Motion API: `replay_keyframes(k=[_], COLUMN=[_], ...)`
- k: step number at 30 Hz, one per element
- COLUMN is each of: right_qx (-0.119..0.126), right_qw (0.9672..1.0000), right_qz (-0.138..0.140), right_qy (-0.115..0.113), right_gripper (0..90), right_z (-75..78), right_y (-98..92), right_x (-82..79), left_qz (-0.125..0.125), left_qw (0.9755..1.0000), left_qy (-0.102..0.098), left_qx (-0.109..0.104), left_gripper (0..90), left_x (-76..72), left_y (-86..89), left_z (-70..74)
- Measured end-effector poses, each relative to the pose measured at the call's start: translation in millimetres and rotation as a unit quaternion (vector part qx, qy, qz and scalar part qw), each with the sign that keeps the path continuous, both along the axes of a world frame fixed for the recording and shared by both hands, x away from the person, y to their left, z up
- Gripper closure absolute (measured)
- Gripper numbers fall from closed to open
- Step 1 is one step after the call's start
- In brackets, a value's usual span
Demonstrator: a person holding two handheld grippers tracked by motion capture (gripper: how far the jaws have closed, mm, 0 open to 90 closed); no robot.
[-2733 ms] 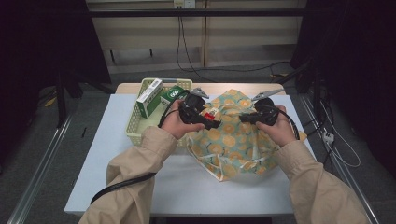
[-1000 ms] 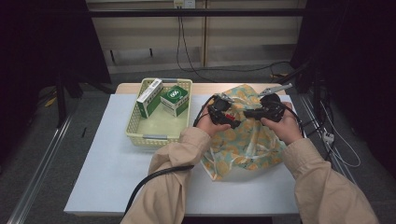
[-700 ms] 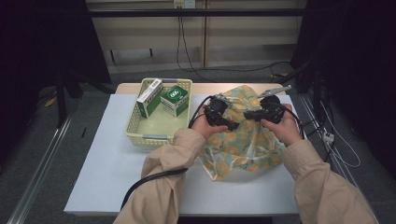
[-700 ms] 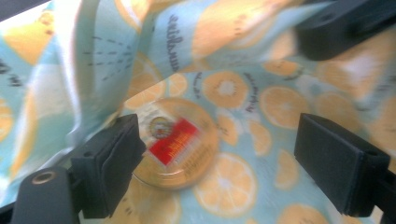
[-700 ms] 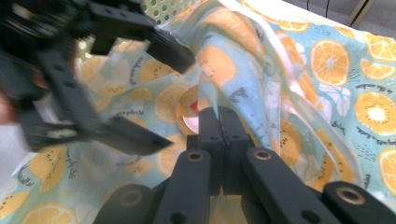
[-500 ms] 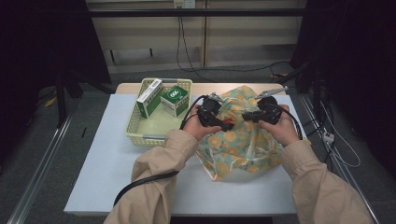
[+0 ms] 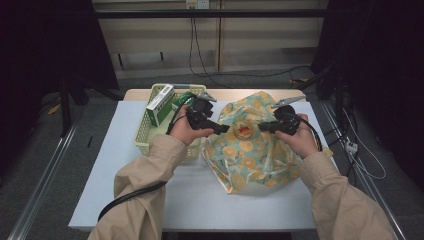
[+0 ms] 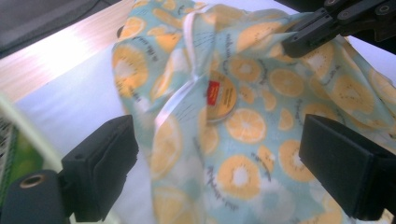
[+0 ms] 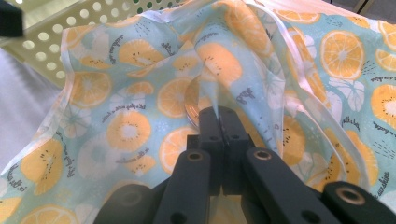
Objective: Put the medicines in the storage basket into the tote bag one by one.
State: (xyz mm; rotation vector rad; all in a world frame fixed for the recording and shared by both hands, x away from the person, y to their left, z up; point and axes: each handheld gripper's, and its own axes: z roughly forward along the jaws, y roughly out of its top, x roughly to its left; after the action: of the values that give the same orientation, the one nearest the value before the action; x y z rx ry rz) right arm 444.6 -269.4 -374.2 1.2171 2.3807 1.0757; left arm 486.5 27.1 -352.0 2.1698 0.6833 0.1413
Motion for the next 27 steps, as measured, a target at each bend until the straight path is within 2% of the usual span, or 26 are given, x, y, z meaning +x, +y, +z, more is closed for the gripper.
replay_keyframes(k=[4, 9, 14, 17, 21, 26, 27], right_qx=[0.0, 0.001, 0.001, 0.005, 0.01, 0.011, 0.014], right_qw=[1.0, 1.0, 0.9999, 0.9999, 0.9999, 0.9999, 0.9998], right_qz=[0.001, 0.003, 0.01, 0.01, 0.009, 0.011, 0.011], right_qy=[0.0, 0.003, 0.003, 0.005, 0.005, 0.006, 0.006], right_gripper=[90.0, 90.0, 90.0, 90.0, 90.0, 90.0, 90.0], right_z=[-0.6, -2.2, -3.5, -3.4, -3.6, -4.0, -3.6], right_y=[0.7, 3.0, 4.5, 3.5, 1.8, 1.3, 0.8], right_x=[0.0, 1.0, 2.3, 2.7, 3.4, 2.8, 2.9], left_qz=[0.014, 0.039, 0.05, 0.066, 0.076, 0.101, 0.105], left_qw=[0.9999, 0.9992, 0.9985, 0.9975, 0.996, 0.9943, 0.9938], left_qy=[-0.003, -0.004, -0.014, -0.013, -0.026, -0.023, -0.025], left_qx=[0.004, 0.003, 0.018, 0.024, 0.039, 0.026, 0.029], left_gripper=[11.1, 10.3, 10.3, 10.2, 10.1, 8.5, 8.4], left_x=[5.7, 14.3, 24.2, 32.7, 43.7, 57.2, 59.7], left_y=[17.1, 37.0, 52.6, 60.5, 67.8, 77.1, 78.8], left_z=[4.5, 0.7, 0.7, -0.7, -5.9, -16.4, -17.7])
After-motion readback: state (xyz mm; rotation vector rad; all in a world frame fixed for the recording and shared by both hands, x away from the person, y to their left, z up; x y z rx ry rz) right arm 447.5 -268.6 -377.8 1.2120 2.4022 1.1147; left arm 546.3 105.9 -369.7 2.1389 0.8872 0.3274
